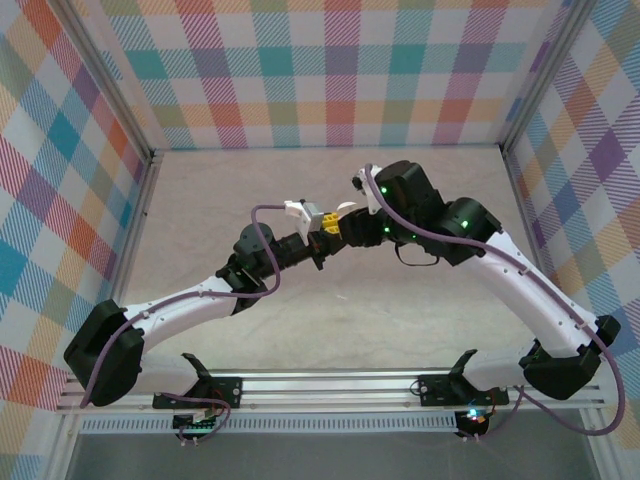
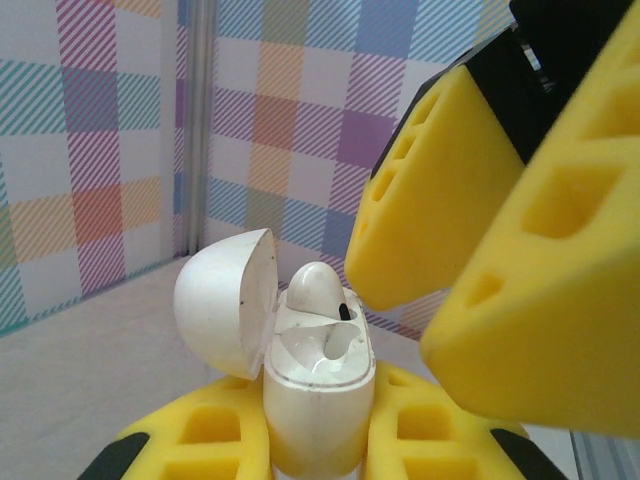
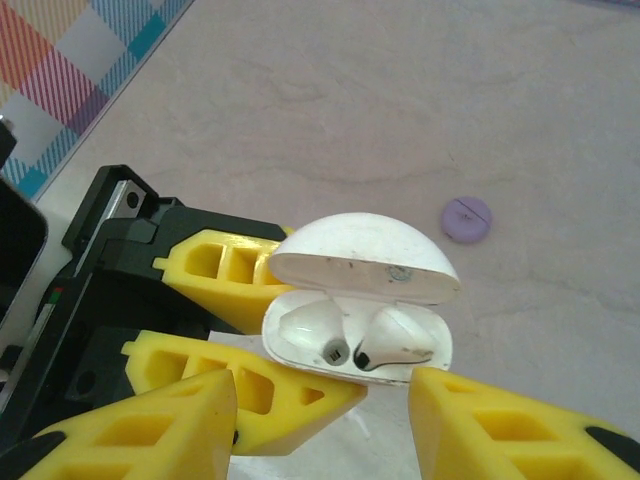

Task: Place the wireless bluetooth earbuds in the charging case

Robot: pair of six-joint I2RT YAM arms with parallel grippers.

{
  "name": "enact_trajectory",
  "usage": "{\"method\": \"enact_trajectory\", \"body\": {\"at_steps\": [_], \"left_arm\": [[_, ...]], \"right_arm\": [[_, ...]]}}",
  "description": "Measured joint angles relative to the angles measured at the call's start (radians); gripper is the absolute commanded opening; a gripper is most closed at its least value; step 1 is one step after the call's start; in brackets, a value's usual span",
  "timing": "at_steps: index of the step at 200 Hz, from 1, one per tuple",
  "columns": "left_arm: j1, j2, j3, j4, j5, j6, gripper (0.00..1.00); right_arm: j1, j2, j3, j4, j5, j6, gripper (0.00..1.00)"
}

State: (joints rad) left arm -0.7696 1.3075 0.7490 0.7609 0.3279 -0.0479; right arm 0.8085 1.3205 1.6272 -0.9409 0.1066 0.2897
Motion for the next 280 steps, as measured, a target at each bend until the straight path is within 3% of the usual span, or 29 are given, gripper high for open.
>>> {"method": "enact_trajectory", "body": {"at_steps": [31, 66, 87, 127, 176, 203, 256, 280], "left_arm": [[0.027, -0.034, 0.000, -0.069, -0.010, 0.012, 0.00], [0.058, -0.134, -0.002, -0.278, -0.071, 0.058, 0.00], [0.075, -0.196, -0.041, -0.364, -0.107, 0.072, 0.00], [0.081, -0.266, -0.125, -0.483, -0.151, 0.080, 0.00], [0.084, -0.328, -0.171, -0.558, -0.192, 0.088, 0.00], [0.086, -0.362, -0.190, -0.586, -0.208, 0.086, 0.00], [0.086, -0.427, -0.238, -0.623, -0.225, 0.074, 0.00], [0.086, -0.446, -0.253, -0.637, -0.226, 0.067, 0.00]], "right_arm": [[-0.073, -0.033, -0.016, -0.002, -0.030, 0.042, 0.52], [-0.204, -0.082, -0.090, -0.005, -0.049, 0.105, 0.51], [-0.251, -0.081, -0.228, 0.000, -0.079, 0.150, 0.48], [-0.240, -0.035, -0.514, 0.011, -0.235, 0.201, 0.41], [0.052, -0.031, -0.730, 0.077, -0.315, 0.170, 0.38], [0.151, -0.042, -0.823, 0.116, -0.359, 0.220, 0.35], [0.449, 0.011, -0.824, 0.175, -0.288, 0.296, 0.35], [0.492, 0.048, -0.825, 0.217, -0.243, 0.268, 0.33]]}}
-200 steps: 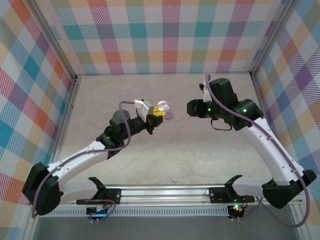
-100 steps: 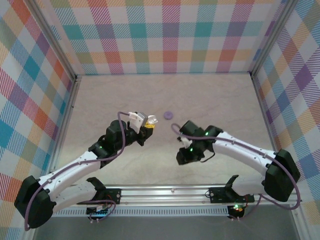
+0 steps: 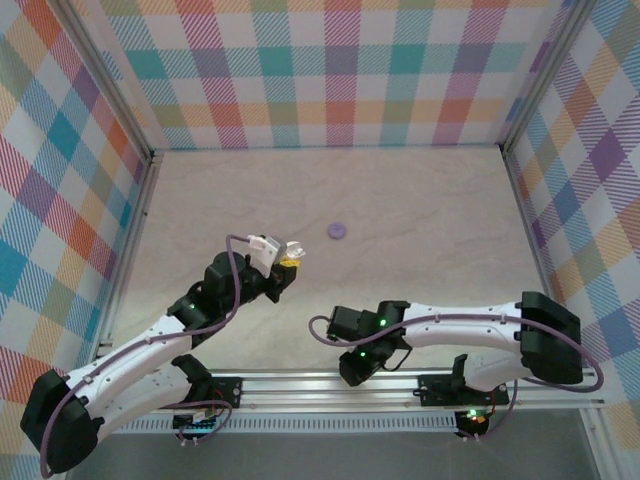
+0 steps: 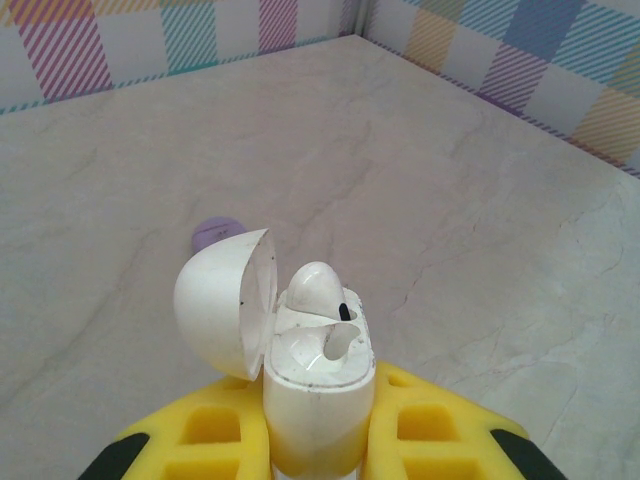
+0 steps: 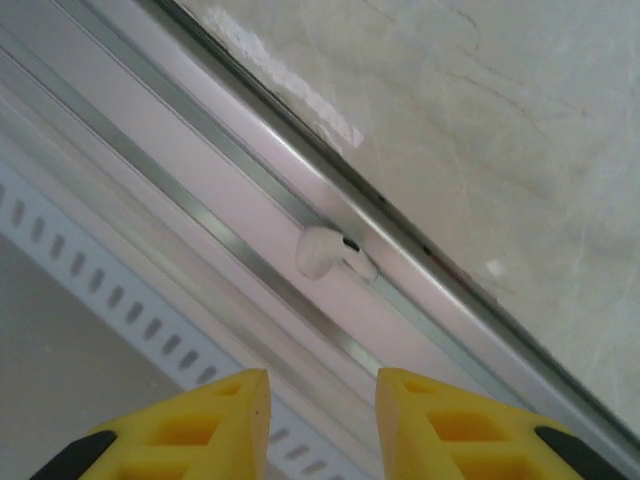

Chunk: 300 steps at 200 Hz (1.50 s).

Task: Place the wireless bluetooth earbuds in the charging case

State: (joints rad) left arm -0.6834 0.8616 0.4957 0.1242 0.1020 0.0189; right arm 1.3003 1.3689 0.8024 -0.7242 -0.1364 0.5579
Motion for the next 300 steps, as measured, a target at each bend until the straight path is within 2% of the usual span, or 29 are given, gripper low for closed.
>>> {"method": "enact_trajectory", "body": {"at_steps": [71, 115, 164, 190, 239, 277, 300], "left_arm": [[0.000, -0.119, -0.010, -0.051, -0.019, -0.006, 0.00], [0.001, -0.124, -0.013, -0.075, -0.027, -0.007, 0.00], [0.001, -0.118, -0.013, -0.074, -0.026, -0.007, 0.00], [0.001, -0.117, -0.013, -0.074, -0.026, -0.007, 0.00], [0.001, -0.117, -0.013, -0.074, -0.025, -0.007, 0.00], [0.002, -0.117, -0.020, -0.063, -0.011, -0.007, 0.00], [0.002, -0.120, -0.076, 0.021, 0.018, -0.007, 0.00]], "right_arm": [[0.040, 0.153, 0.055, 0.056, 0.058, -0.080, 0.33], [0.064, 0.157, 0.058, 0.055, 0.058, -0.080, 0.36], [0.069, 0.220, 0.058, 0.054, 0.069, -0.080, 0.35], [0.069, 0.237, 0.065, 0.048, 0.080, -0.082, 0.31], [0.069, 0.239, 0.080, 0.040, 0.095, -0.096, 0.17], [0.053, 0.204, 0.088, 0.003, 0.119, -0.068, 0.14], [-0.013, 0.131, 0.156, -0.104, 0.196, -0.032, 0.13]]}}
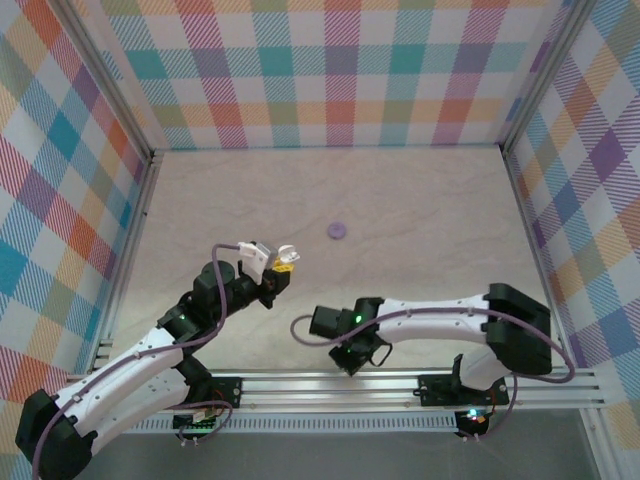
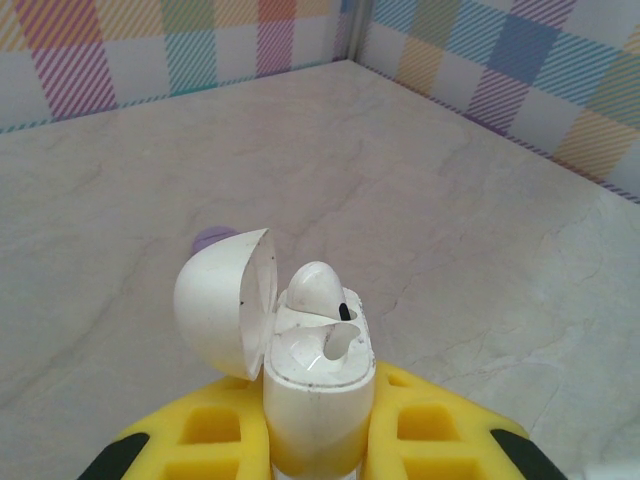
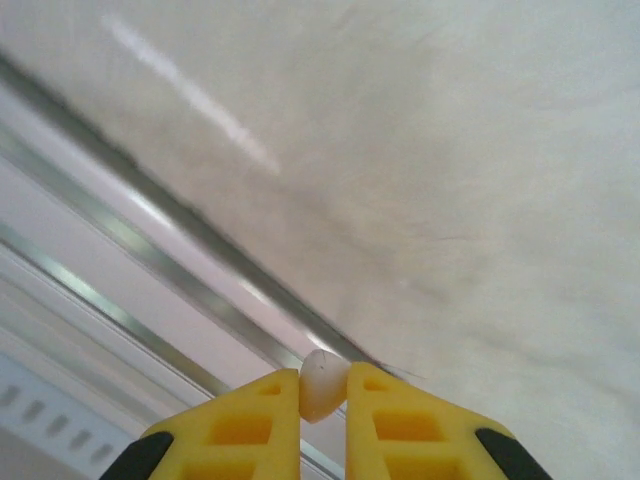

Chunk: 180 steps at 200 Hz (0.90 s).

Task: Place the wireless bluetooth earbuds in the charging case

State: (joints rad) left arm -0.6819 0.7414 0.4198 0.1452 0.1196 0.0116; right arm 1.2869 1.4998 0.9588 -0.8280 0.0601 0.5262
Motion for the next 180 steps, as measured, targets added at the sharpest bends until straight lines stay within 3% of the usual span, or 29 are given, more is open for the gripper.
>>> {"method": "enact_trajectory", "body": {"at_steps": [32, 68, 117, 151, 180], "left_arm": [[0.000, 0.045, -0.090, 0.184, 0.037, 0.002, 0.00], [-0.003, 0.246, -0.077, 0.440, 0.069, 0.021, 0.00], [-0.051, 0.566, 0.032, 0.781, 0.046, 0.085, 0.00], [-0.076, 0.740, 0.082, 1.007, 0.003, 0.140, 0.00], [-0.112, 0.811, 0.118, 1.085, -0.084, 0.184, 0.00]], "right_arm": [[-0.145, -0.169, 0.180, -0.113, 0.111, 0.056, 0.14], [-0.317, -0.290, 0.361, -0.173, 0.211, 0.114, 0.13], [-0.441, -0.188, 0.570, -0.195, 0.277, 0.148, 0.11], [-0.451, -0.117, 0.641, -0.150, 0.288, 0.148, 0.12], [-0.451, -0.079, 0.659, -0.098, 0.288, 0.168, 0.12]]}}
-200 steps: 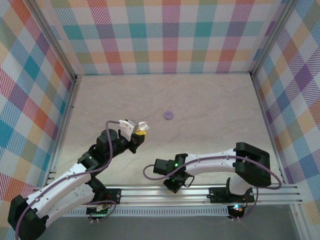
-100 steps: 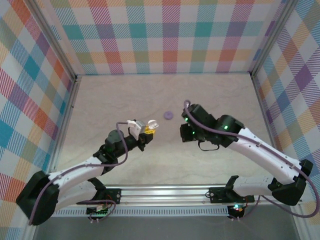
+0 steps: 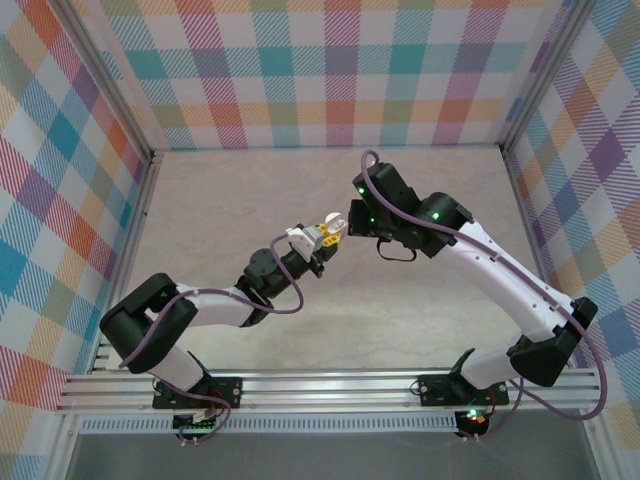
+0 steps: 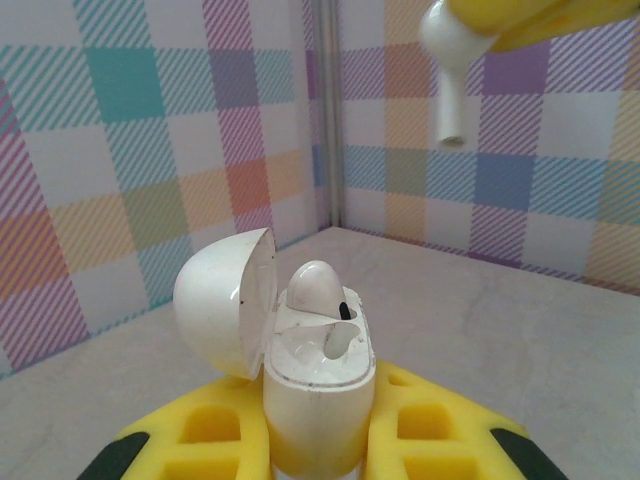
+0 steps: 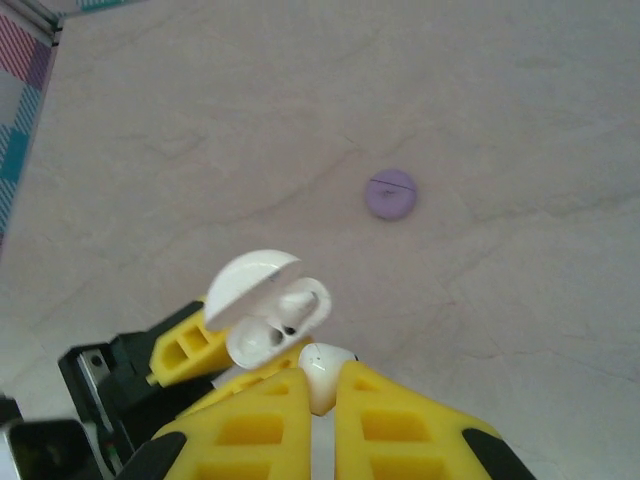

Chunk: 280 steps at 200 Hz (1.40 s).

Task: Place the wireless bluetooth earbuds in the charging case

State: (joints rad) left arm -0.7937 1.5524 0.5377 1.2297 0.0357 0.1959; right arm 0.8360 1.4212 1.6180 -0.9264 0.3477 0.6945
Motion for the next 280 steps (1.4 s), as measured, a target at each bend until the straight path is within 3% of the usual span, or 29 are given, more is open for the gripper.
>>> {"method": "enact_trajectory", "body": {"at_steps": [51, 97, 280], "left_arm": [[-0.082, 0.042, 0.069, 0.046, -0.216, 0.054, 0.00], [-0.095, 0.079, 0.071, 0.057, -0.316, 0.077, 0.00], [-0.096, 0.122, 0.108, 0.064, -0.343, 0.081, 0.00]], "right_arm": [[0.000, 0.039, 0.002, 0.073, -0.007, 0.050, 0.12], [0.000, 0.096, 0.010, 0.081, 0.003, 0.058, 0.11], [0.029, 0.212, 0.145, -0.041, 0.085, 0.000, 0.13]]}}
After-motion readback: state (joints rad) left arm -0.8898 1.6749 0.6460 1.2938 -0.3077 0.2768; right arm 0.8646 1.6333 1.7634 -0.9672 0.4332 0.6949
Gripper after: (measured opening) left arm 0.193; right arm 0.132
